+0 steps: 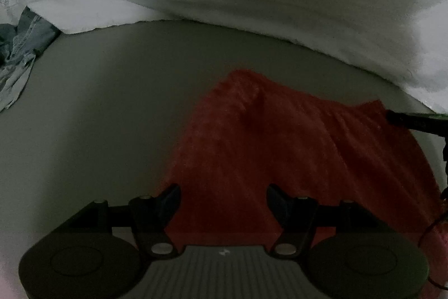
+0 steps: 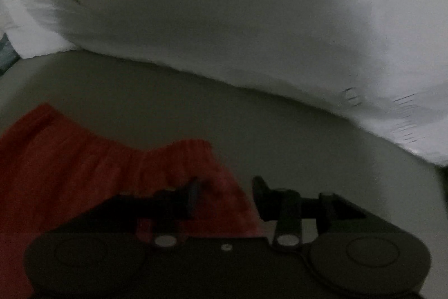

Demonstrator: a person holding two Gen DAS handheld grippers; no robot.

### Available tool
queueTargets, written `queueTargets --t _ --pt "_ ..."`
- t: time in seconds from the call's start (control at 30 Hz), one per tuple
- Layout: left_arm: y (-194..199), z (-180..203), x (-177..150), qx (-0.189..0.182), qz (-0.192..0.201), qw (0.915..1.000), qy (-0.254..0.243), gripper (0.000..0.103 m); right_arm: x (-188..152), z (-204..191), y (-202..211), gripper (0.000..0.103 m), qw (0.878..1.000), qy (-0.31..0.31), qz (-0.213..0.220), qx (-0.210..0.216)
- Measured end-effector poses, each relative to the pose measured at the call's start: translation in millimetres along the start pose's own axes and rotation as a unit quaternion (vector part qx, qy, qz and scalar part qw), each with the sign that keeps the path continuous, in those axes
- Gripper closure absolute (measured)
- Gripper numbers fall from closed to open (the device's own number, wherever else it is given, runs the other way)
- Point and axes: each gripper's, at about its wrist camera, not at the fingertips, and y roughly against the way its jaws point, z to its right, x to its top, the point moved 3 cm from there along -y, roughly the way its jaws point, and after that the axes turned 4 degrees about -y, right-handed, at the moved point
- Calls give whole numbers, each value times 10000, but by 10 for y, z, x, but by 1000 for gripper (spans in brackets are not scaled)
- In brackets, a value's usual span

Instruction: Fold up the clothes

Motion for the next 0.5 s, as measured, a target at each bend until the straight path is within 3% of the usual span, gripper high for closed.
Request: queueTargets --t 0.2,0.3,0.4,0.5 --pt "-216 -95 13 100 -164 9998 94 34 194 206 -317 102 9996 -147 73 -224" --pt "-219 -88 -12 294 -200 9994 21 34 206 299 -394 96 9989 -352 -64 -293" --pt "-93 -76 -53 317 -131 9994 104 34 175 322 -140 73 9980 -480 259 -329" --pt "52 -19 -142 303 -80 9993 208 33 -26 325 295 73 9972 -554 417 -290"
